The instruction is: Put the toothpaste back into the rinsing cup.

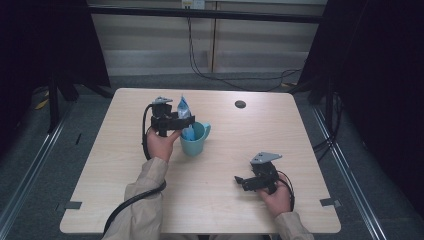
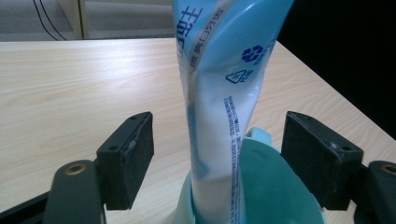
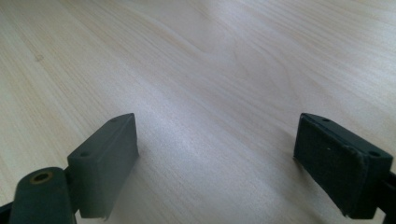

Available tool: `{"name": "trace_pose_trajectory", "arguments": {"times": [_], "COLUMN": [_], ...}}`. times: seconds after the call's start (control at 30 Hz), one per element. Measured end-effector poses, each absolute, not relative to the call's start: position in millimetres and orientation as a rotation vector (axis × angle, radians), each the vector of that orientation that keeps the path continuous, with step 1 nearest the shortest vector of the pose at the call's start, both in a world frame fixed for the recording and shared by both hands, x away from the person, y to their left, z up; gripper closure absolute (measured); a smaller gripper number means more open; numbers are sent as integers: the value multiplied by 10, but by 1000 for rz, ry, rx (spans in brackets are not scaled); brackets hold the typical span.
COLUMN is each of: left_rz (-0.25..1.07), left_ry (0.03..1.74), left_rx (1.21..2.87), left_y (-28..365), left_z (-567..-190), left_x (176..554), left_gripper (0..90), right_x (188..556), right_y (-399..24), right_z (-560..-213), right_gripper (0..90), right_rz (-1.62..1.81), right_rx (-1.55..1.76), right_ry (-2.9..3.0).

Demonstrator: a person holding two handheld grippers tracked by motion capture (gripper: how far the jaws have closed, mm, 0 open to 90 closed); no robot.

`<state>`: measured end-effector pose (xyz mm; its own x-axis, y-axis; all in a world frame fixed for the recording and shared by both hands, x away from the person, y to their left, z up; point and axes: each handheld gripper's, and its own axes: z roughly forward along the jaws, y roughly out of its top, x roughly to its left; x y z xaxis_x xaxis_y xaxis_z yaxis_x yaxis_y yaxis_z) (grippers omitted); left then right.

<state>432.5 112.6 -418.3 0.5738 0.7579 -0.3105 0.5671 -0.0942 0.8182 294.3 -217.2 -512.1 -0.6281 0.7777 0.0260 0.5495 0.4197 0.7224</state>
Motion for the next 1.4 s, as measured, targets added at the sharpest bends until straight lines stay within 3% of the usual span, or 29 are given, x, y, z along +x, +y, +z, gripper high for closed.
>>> {"name": "trace_pose_trajectory", "arguments": {"times": [0.5, 1.4], "left_rz": [251, 243], "left_ry": [1086, 1078], "left_rx": [1790, 1813], "left_y": [1194, 1381], "left_z": [-4136, -4121], "left_x": [4268, 4091], "left_gripper": [158, 157], "right_x": [2943, 2942], "right_y": [-2171, -2173], "right_z": [-5120, -5120], "right_gripper": [129, 129], "right_rz": [1028, 1026], "right_rx": [1148, 1144], "right_ry": [2365, 2366]}}
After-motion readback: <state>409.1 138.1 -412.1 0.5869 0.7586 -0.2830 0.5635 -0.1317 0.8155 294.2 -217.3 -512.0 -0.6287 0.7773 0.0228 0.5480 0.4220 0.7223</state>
